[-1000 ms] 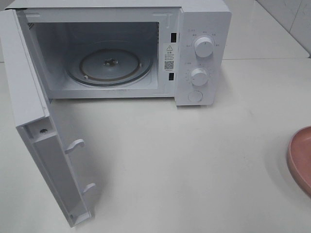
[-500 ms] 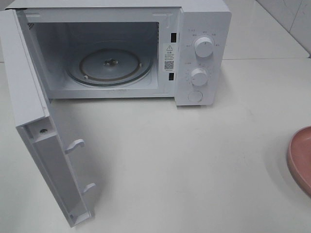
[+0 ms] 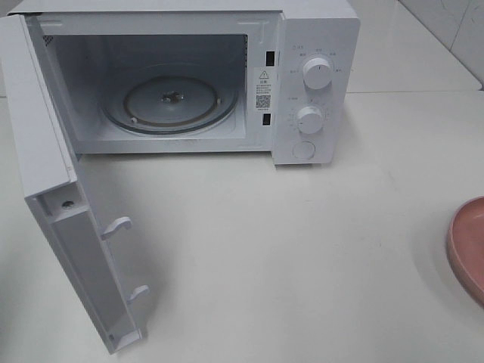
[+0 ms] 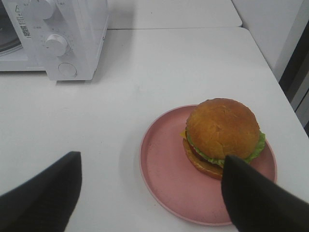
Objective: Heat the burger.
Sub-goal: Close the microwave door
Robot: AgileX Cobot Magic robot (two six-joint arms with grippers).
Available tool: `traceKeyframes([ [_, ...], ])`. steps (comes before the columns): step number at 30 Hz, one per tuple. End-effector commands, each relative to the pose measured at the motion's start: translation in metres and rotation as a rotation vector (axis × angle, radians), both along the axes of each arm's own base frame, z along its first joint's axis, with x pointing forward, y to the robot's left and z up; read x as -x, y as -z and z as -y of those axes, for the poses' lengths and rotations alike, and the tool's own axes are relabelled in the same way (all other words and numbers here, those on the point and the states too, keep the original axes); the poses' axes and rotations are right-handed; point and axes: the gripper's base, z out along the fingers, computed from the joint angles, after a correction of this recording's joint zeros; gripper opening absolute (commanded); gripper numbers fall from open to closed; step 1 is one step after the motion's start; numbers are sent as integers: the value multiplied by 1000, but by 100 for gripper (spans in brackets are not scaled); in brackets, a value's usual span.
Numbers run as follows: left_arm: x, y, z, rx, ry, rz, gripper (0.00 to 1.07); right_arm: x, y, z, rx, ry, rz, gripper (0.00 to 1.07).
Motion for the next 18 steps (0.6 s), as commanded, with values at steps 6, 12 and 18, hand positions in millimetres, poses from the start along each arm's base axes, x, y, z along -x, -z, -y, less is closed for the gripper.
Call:
traceKeyframes([
  [6, -25, 26, -1, -7, -5, 112, 0, 4, 0, 0, 5, 4, 33, 76],
  [12, -43, 60, -1, -5, -8, 166, 0, 4, 0, 0, 5, 4, 33, 76],
  [18, -63, 73, 1, -21, 27, 125, 0, 4, 0, 0, 5, 4, 33, 76],
])
